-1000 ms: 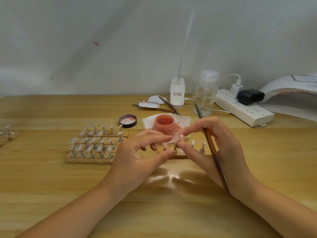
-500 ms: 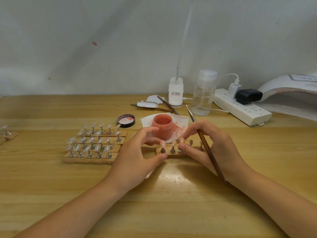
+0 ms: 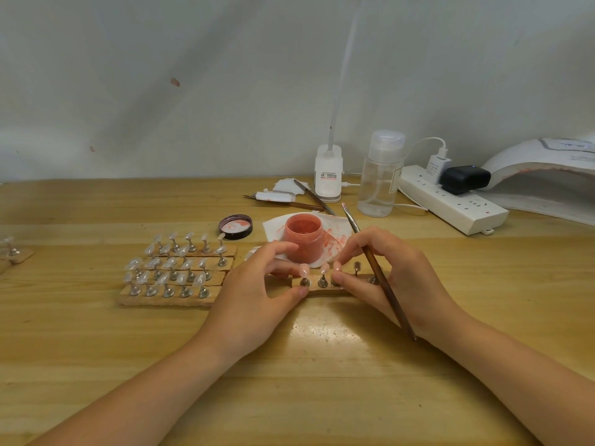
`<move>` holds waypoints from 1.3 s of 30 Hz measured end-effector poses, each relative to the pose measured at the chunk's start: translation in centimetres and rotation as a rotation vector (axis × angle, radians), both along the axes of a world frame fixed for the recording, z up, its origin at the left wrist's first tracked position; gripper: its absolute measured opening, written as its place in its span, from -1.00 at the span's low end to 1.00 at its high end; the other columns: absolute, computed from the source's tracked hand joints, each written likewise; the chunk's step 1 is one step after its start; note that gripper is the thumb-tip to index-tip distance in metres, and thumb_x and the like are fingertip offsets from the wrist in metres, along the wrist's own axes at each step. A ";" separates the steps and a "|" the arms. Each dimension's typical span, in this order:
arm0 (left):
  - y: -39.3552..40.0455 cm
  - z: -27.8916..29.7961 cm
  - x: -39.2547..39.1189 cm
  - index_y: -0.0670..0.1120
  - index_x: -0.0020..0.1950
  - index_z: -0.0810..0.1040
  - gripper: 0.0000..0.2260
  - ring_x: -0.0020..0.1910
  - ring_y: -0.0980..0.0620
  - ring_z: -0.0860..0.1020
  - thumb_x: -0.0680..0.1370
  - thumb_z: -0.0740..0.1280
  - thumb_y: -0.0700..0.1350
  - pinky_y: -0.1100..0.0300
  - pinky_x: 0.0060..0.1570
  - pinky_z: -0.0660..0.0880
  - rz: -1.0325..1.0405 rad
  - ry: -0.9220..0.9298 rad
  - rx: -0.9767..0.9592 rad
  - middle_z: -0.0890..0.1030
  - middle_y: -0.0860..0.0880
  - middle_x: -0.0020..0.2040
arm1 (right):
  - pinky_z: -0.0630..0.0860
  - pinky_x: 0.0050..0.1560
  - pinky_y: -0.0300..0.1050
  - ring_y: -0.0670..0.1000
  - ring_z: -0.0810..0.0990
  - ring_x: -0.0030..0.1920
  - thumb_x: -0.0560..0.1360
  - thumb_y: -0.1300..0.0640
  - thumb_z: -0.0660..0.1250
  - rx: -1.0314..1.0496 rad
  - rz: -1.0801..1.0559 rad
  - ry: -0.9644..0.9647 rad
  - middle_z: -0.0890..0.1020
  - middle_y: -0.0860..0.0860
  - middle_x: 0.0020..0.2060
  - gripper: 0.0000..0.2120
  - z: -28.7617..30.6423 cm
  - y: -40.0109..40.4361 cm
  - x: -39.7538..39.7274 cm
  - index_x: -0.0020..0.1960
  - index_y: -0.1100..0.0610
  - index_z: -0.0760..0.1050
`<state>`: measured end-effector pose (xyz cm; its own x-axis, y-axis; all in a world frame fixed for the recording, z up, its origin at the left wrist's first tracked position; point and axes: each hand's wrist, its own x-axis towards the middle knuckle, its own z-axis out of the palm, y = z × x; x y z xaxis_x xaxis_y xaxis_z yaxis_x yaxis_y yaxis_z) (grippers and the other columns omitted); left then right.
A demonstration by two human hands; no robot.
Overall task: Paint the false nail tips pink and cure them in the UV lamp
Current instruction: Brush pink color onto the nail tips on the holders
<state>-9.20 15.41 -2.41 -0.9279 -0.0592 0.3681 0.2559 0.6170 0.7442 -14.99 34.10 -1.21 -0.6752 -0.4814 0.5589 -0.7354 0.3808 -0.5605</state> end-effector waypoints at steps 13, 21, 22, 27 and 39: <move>0.1 0.2 0.1 0.23 0.02 0.37 -0.59 -0.08 0.59 0.39 0.39 0.46 -0.17 0.72 -0.12 0.16 -0.009 -0.015 -0.002 0.55 0.42 -0.28 | 0.41 0.07 -0.17 -0.17 0.52 -0.06 0.30 -0.05 0.46 0.069 -0.040 0.165 0.60 -0.09 -0.16 -0.70 0.3 1.8 -0.9 -0.08 0.12 0.53; 0.2 0.3 0.2 0.22 0.04 0.37 -0.60 -0.08 0.61 0.38 0.40 0.46 -0.16 0.72 -0.11 0.15 0.000 -0.034 -0.003 0.55 0.39 -0.27 | 0.37 0.08 -0.26 -0.17 0.50 -0.04 0.33 0.12 0.50 0.083 -0.021 0.153 0.54 -0.20 -0.16 -0.77 0.0 1.9 -1.2 -0.07 0.10 0.52; 0.2 0.3 0.2 0.21 0.05 0.37 -0.60 -0.08 0.60 0.39 0.40 0.46 -0.16 0.72 -0.11 0.16 0.002 -0.036 -0.002 0.56 0.36 -0.26 | 0.40 0.07 -0.21 -0.16 0.51 -0.05 0.33 0.11 0.49 0.080 -0.017 0.143 0.55 -0.18 -0.17 -0.78 0.1 1.9 -1.2 -0.08 0.11 0.52; 0.2 0.4 0.3 0.19 0.05 0.38 -0.61 -0.08 0.59 0.40 0.40 0.46 -0.17 0.71 -0.12 0.16 0.007 -0.042 -0.009 0.56 0.33 -0.24 | 0.44 0.05 -0.26 -0.20 0.55 -0.09 0.33 0.07 0.41 0.020 0.010 0.048 0.59 -0.14 -0.20 -0.80 0.1 1.8 -1.0 -0.09 0.12 0.52; 0.7 1.0 0.7 0.22 0.05 0.42 -0.63 -0.04 0.40 0.47 0.38 0.47 -0.10 0.62 -0.10 0.30 0.017 -0.032 0.038 0.58 0.29 -0.09 | 0.42 0.00 -0.44 -0.29 0.53 -0.09 0.35 0.23 0.48 -0.255 -0.088 0.081 0.56 -0.17 -0.17 -0.75 0.8 0.8 -0.1 -0.06 0.10 0.46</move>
<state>-8.51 16.07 -1.44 -0.9380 -0.0881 0.3353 0.2215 0.5917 0.7751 -15.04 34.94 -0.45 -0.6564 -0.2594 0.7084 -0.7520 0.2995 -0.5871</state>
